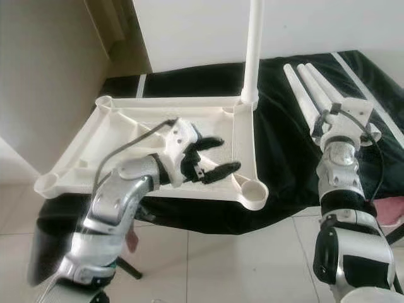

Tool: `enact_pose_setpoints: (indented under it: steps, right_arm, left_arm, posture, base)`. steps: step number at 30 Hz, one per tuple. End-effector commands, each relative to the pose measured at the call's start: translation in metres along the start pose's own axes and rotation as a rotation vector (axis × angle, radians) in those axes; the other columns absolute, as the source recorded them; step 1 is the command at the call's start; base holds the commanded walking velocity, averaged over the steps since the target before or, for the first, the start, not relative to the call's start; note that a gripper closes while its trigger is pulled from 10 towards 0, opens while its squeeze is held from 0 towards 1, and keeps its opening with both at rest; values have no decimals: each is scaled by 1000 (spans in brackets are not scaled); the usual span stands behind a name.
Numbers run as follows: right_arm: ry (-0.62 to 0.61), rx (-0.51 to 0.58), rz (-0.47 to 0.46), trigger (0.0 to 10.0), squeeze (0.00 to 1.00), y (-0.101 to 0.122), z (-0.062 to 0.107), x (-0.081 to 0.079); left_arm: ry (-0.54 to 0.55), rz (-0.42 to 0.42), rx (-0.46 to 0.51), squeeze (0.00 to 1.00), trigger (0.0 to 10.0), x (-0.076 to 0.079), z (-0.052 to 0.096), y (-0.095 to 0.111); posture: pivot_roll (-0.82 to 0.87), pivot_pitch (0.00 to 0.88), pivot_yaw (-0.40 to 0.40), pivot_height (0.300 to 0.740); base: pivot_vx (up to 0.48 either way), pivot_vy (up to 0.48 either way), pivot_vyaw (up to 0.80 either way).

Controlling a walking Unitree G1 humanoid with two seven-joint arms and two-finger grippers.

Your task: Building children table

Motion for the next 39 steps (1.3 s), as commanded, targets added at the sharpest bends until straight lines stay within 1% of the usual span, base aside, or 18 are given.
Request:
enact_pose_setpoints:
  steps: [1, 4, 5, 8, 10, 12, 14, 16, 20, 22, 23, 26, 27, 28, 31, 33, 38, 39]
  right_arm:
    - [44, -15, -8, 10000, 0, 1, -1, -7]
    - [114, -14, -5, 10000, 0, 4, -2, -13]
    - [130, -15, -1, 10000, 0, 5, -2, -15]
    - [140, -16, -2, 10000, 0, 5, -2, -15]
    - [149, -23, -3, 10000, 0, 4, -2, -15]
    - [158, -28, -1, 10000, 0, 4, -2, -12]
    - [160, -26, 0, 10000, 0, 4, -1, -11]
    - [159, -18, -3, 10000, 0, 5, -2, -7]
    - [161, 26, -28, 10000, 0, 9, 1, -7]
    - [184, 140, -45, 10000, 0, 19, 11, -15]
    - [184, 140, -45, 10000, 0, 19, 11, -15]
    - [187, 203, -58, 10000, 0, 22, 22, -23]
    - [187, 203, -58, 10000, 0, 22, 22, -23]
    - [186, 208, -70, 10000, 0, 22, 25, -25]
    - [148, 248, -132, 10000, 0, 22, 37, -25]
    - [145, 256, -139, 10000, 0, 20, 42, -26]
    - [126, 241, -139, 10000, 0, 16, 45, -25]
    - [114, 225, -135, 10000, 0, 13, 44, -24]
  left_arm:
    - [47, 6, -6, 0, 10000, -1, 4, -1]
    - [78, 42, -11, 0, 10000, 3, 8, -4]
    - [82, 49, -10, 0, 10000, 4, 9, -4]
    - [88, 51, -8, 0, 10000, 6, 12, -3]
    - [93, 53, -9, 0, 10000, 6, 12, -3]
    - [100, 76, -4, 0, 10000, 10, 17, -1]
    - [100, 88, -1, 0, 10000, 11, 19, 1]
    - [108, 92, -1, 0, 10000, 10, 22, 1]
    - [131, 90, 14, 0, 10000, 6, 26, 3]
    - [251, 96, 57, 0, 10000, -14, 30, 9]
    - [251, 96, 57, 0, 10000, -14, 30, 9]
    - [351, 113, 103, 0, 10000, -30, 36, 16]
    - [351, 113, 103, 0, 10000, -30, 36, 16]
    - [367, 107, 111, 0, 10000, -33, 37, 17]
    - [477, 103, 139, 0, 10000, -50, 43, 19]
    - [518, 67, 159, 0, 10000, -55, 47, 21]
    - [540, 67, 166, 0, 10000, -59, 49, 19]
    - [549, 73, 161, 0, 10000, -61, 47, 17]
  posture:
    - [7, 66, 60, 740]
    - [39, 115, 53, 740]
    - [39, 115, 53, 740]
    - [49, 128, 55, 740]
    - [49, 128, 55, 740]
    - [63, 166, 69, 740]
    - [65, 173, 72, 740]
    - [69, 186, 76, 740]
    - [74, 190, 74, 740]
    - [71, 184, 70, 740]
    - [71, 184, 70, 740]
    - [66, 169, 62, 740]
    - [66, 169, 62, 740]
    - [66, 169, 62, 740]
    - [56, 142, 60, 740]
    - [51, 133, 63, 740]
    - [44, 123, 65, 740]
    - [28, 106, 69, 740]
  base:
    - [0, 0, 0]
    - [0, 0, 0]
    - [0, 0, 0]
    - [0, 0, 0]
    - [0, 0, 0]
    - [0, 0, 0]
    - [0, 0, 0]
    - [0, 0, 0]
    - [0, 0, 0]
    - [0, 0, 0]
    - [0, 0, 0]
    - [0, 0, 0]
    - [0, 0, 0]
    - [0, 0, 0]
    - [0, 0, 0]
    - [0, 0, 0]
    - [0, 0, 0]
    - [0, 0, 0]
Point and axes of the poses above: a point about 5 cm out from each wrist's last joint towards the gripper, its own z axis pointing back from the gripper into the wrist, its own y axis along the axis of the wrist's last joint, x = y × z, the point moved 3 cm from there along -z, pointing out of the wrist towards the gripper, and after that the axes turned 8 degrees about z, right-handed, at the moved point
